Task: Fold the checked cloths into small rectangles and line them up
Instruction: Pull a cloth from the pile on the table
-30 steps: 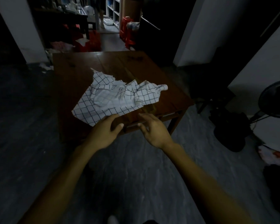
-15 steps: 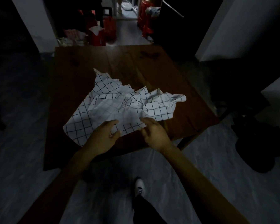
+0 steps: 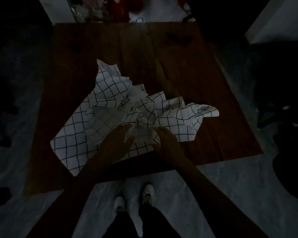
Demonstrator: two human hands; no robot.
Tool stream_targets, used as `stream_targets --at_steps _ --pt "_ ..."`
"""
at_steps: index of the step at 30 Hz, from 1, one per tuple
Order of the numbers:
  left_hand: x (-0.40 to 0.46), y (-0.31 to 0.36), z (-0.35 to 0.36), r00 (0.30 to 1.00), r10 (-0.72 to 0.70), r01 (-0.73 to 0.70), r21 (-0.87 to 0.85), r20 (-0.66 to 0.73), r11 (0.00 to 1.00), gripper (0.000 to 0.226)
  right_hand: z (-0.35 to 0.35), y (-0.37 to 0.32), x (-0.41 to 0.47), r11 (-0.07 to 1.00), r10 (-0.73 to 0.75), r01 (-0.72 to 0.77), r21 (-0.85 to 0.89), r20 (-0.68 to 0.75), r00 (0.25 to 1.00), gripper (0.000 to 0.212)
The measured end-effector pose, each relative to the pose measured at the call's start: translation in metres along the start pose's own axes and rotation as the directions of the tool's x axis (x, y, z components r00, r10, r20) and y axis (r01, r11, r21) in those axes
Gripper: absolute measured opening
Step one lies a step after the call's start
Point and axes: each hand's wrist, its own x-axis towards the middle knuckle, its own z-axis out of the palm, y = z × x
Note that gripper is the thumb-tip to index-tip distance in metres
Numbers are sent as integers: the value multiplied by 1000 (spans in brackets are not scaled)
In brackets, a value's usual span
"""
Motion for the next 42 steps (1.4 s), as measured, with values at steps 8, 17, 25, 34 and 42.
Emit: stream_targets --at_steps 8,17,25,34,42 --pt "33 -14 13 999 45 -44 -41 23 998 47 29 25 29 985 142 -146 94 48 989 52" --pt "56 25 -19 985 167 -169 -66 -44 983 57 -47 -17 54 973 138 -76 219 -284 949 25" --pt "67 93 -68 905 377 -412 -179 -199 894 41 -148 -62 49 924 63 110 366 -431 900 18" --pt "79 113 -132 768 404 -477 -24 -496 878 26 -212 -106 20 778 221 247 578 -619 753 31" --pt "67 118 -192 637 611 -637 127 -469 761 28 -245 -110 -5 864 187 246 440 -733 654 24"
